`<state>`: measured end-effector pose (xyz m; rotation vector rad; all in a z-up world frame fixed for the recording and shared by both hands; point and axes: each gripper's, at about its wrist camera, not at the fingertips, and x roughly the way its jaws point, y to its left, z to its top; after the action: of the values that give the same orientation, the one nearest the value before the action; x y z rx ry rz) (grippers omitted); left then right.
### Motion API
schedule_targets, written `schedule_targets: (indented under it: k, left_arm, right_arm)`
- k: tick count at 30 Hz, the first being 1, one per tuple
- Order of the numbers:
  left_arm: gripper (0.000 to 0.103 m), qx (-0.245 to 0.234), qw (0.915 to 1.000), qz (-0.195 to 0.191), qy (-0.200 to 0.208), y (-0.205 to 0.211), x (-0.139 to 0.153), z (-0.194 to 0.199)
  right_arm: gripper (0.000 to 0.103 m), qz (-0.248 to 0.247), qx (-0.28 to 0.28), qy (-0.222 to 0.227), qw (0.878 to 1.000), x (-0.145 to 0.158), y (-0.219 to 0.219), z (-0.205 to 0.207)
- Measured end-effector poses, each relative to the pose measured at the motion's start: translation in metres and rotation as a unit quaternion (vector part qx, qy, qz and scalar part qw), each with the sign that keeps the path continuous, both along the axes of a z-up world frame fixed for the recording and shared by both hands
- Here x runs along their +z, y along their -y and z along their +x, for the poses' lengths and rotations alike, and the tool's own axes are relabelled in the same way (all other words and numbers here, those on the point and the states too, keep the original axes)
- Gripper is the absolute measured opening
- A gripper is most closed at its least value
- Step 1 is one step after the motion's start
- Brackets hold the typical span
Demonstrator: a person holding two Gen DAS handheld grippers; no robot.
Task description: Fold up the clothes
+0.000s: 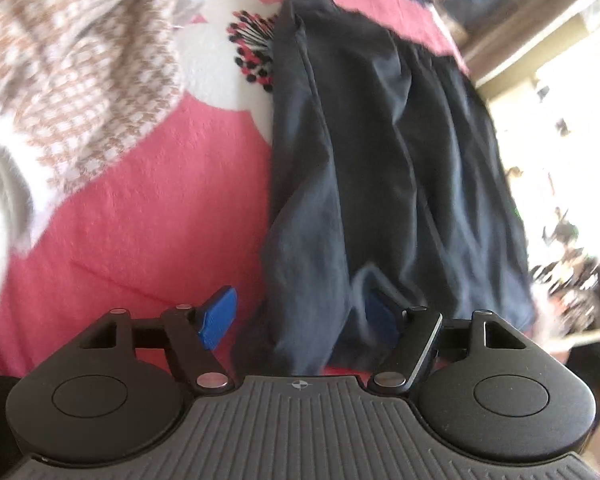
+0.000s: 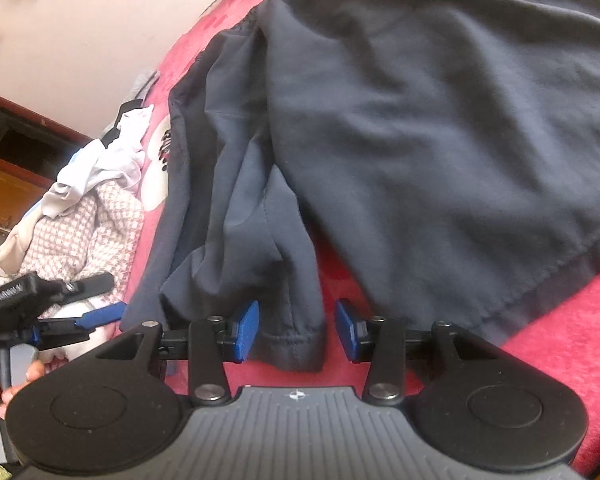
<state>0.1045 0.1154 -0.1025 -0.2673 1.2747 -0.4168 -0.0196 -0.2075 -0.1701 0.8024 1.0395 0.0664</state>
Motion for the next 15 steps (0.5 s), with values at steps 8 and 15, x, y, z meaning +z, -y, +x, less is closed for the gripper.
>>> schedule_targets:
  k: [8,15]
  left_arm:
    - [0.073,-0.025,0.9995,0.009,0.016,0.006,0.001,-0.016]
    - [0.052,-0.009,0.9996,0.028,0.005,0.005,-0.009,-0.025]
  right_arm:
    - [0.045,-0.006,0.009,0.001,1.0,-0.003,-0.006,0.003]
    - [0.045,-0.014,0.016,0.01,1.0,-0.004,-0.008,0.002]
